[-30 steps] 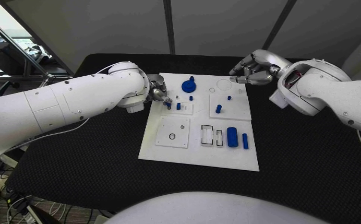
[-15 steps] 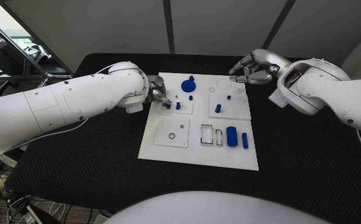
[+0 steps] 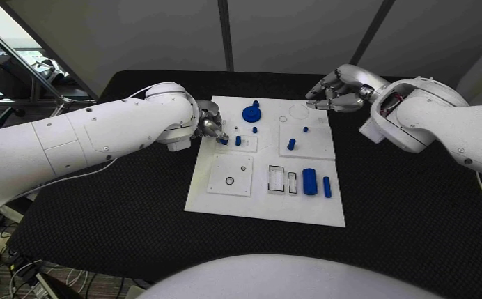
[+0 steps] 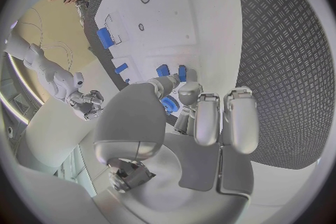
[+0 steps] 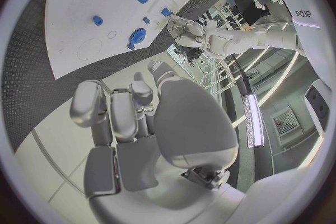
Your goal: Assemble the parts on the task board
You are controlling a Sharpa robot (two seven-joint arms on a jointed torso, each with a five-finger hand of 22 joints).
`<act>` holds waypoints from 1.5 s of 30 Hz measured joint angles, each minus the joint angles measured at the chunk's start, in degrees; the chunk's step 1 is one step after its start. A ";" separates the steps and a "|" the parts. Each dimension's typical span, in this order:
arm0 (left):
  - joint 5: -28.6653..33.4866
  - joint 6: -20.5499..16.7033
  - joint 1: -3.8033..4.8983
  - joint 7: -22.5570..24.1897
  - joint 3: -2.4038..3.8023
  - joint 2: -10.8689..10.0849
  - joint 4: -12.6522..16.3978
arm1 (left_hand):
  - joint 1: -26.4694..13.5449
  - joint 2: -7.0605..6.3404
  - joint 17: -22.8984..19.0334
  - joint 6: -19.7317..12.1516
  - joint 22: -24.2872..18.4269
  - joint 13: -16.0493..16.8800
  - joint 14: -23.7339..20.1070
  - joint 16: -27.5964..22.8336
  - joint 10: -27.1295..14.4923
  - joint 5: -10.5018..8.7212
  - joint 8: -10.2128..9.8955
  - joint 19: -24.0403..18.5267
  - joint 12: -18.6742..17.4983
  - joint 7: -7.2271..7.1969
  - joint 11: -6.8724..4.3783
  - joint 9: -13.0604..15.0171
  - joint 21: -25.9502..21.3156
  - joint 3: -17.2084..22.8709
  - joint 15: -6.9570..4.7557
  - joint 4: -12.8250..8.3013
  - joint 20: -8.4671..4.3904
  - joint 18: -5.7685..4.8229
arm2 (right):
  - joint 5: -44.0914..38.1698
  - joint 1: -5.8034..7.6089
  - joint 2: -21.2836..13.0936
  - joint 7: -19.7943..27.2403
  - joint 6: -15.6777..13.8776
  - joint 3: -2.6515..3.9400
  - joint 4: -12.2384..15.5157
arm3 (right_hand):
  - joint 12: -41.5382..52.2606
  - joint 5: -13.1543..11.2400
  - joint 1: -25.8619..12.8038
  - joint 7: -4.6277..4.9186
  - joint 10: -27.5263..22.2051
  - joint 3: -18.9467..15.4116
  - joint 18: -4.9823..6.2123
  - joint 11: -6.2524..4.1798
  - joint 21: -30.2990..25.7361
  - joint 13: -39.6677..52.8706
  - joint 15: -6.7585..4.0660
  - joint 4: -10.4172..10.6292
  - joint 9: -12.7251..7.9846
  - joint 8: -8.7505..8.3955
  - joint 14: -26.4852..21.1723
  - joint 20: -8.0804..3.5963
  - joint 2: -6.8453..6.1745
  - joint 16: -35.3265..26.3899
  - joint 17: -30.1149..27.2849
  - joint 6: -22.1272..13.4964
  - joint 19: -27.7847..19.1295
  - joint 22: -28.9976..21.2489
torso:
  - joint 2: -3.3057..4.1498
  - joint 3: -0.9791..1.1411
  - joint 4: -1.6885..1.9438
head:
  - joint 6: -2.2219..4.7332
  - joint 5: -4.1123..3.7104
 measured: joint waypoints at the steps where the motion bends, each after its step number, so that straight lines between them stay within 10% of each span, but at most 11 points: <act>1: -0.02 0.02 0.01 0.00 -0.01 0.00 0.01 | 0.00 0.00 0.00 0.00 0.00 0.00 0.00 0.00 0.00 0.00 0.00 0.00 0.00 0.00 0.00 -0.01 0.00 0.00 0.00 0.00 0.00 0.00 | 0.00 0.00 0.00 0.00 0.00 0.00 0.00 | 0.00 0.00 0.00 0.00 0.00 0.00 0.00 0.00 0.00 0.00 0.00 0.00 0.00 0.00 0.00 0.00 0.00 0.00 0.00 0.00 0.00 0.00 | 0.00 0.00 0.00 | 0.00 0.01; 20: -0.29 0.10 0.31 0.27 -0.76 1.27 -1.39 | -3.78 -1.51 0.00 1.08 0.00 0.13 -0.02 0.00 0.53 -0.03 2.05 0.00 0.00 -1.06 -0.51 0.90 -0.04 1.15 -0.40 -1.69 0.00 0.00 | 0.00 0.00 0.03 0.03 0.01 0.00 0.06 | 0.00 0.21 0.00 0.00 0.00 0.10 0.00 0.00 0.00 0.00 0.00 0.10 0.00 0.00 0.00 0.00 0.00 0.00 0.00 0.00 0.00 0.00 | 0.00 0.03 0.02 | -0.13 0.20; 45: -0.17 -0.52 -0.06 -0.70 -1.34 1.67 -2.24 | -8.74 -3.32 0.00 2.07 0.00 0.55 -0.03 0.00 1.01 0.07 3.16 0.00 0.64 -1.88 -1.03 1.31 0.18 -12.78 -0.80 3.68 -0.41 0.00 | -0.01 0.00 -0.19 0.07 0.02 0.00 0.20 | 0.00 0.20 0.00 0.00 0.00 0.16 0.00 0.00 -0.22 -0.06 0.00 0.16 0.00 0.00 0.00 0.00 0.00 0.00 0.00 0.00 0.00 0.00 | 0.01 -0.03 -0.01 | 0.08 -0.08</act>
